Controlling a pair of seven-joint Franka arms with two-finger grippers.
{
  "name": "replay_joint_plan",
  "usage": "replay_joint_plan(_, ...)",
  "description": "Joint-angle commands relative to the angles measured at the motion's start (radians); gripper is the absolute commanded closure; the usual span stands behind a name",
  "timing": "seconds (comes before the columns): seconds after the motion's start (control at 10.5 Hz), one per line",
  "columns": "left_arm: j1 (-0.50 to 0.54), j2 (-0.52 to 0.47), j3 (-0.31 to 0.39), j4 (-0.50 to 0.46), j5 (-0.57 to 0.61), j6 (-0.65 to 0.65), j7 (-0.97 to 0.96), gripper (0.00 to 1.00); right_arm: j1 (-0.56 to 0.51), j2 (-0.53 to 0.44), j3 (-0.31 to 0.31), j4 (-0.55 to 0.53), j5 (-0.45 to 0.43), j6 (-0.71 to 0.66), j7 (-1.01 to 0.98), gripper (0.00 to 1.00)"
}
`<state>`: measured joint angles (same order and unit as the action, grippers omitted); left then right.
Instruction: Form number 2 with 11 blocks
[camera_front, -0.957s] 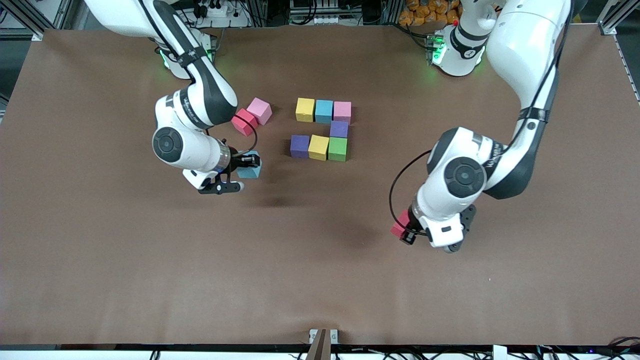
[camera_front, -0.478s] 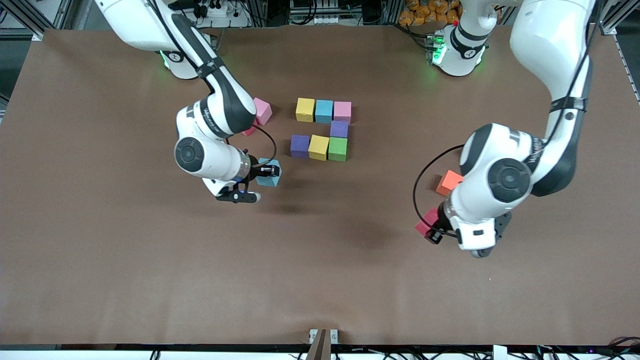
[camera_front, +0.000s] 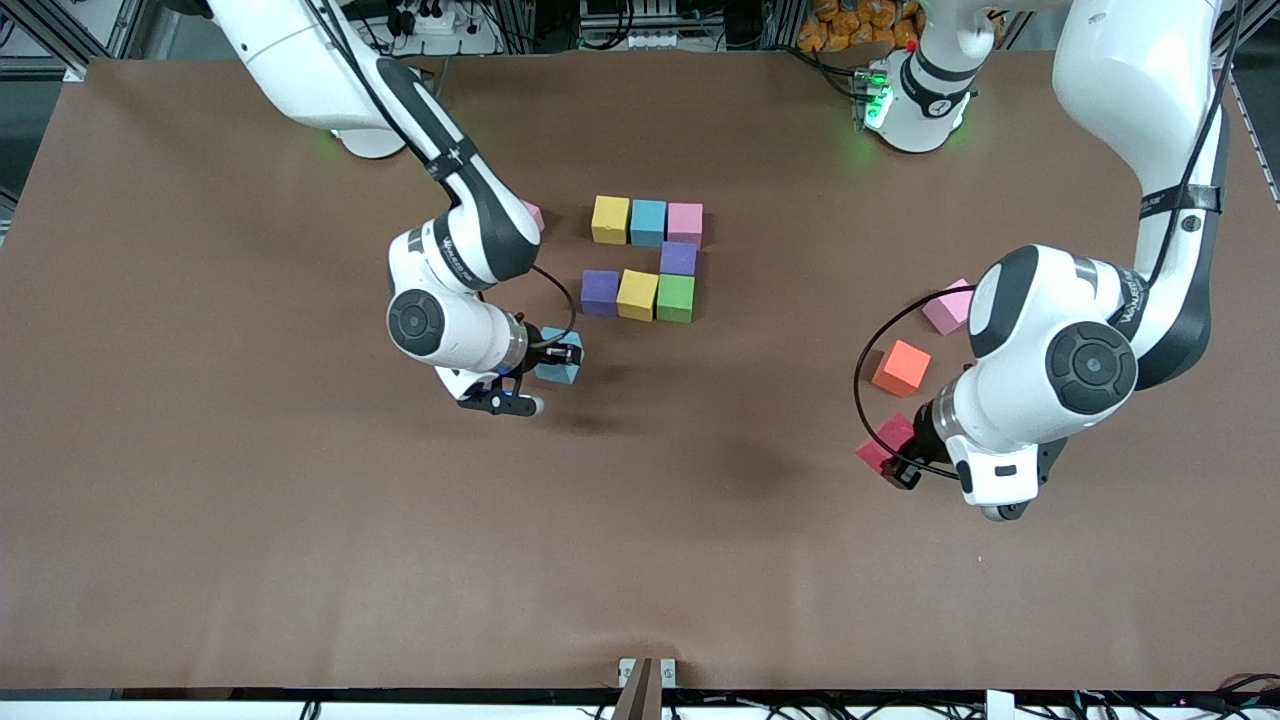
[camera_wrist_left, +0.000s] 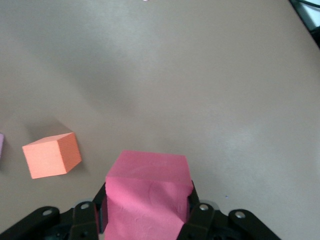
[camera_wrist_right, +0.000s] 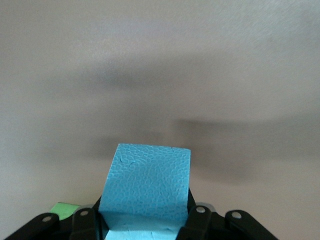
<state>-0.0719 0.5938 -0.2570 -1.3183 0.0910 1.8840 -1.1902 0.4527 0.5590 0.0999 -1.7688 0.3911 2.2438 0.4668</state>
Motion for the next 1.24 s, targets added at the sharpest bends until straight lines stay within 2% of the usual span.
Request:
replay_joint_plan(0.0, 0.032, -0.031, -0.004, -0.009, -0.037, -0.029, 0.056, 0.9, 0.029, 0.036, 0.0, 0.051, 0.017, -0.001, 0.085, 0.55)
replay_joint_plan(0.38, 0.034, -0.032, 0.002, -0.01, -0.03, -0.034, 0.073, 0.9, 0.07, 0.051, -0.003, 0.065, 0.009, -0.001, 0.118, 0.55)
replay_joint_plan(0.86, 0.035, -0.039, 0.009, -0.018, -0.025, -0.043, 0.106, 0.9, 0.08, 0.058, -0.005, 0.069, -0.038, 0.0, 0.098, 0.55)
replay_joint_plan(1.15, 0.049, -0.037, 0.009, -0.019, -0.034, -0.059, 0.125, 0.9, 0.089, 0.079, -0.005, 0.068, -0.038, 0.002, 0.099, 0.55)
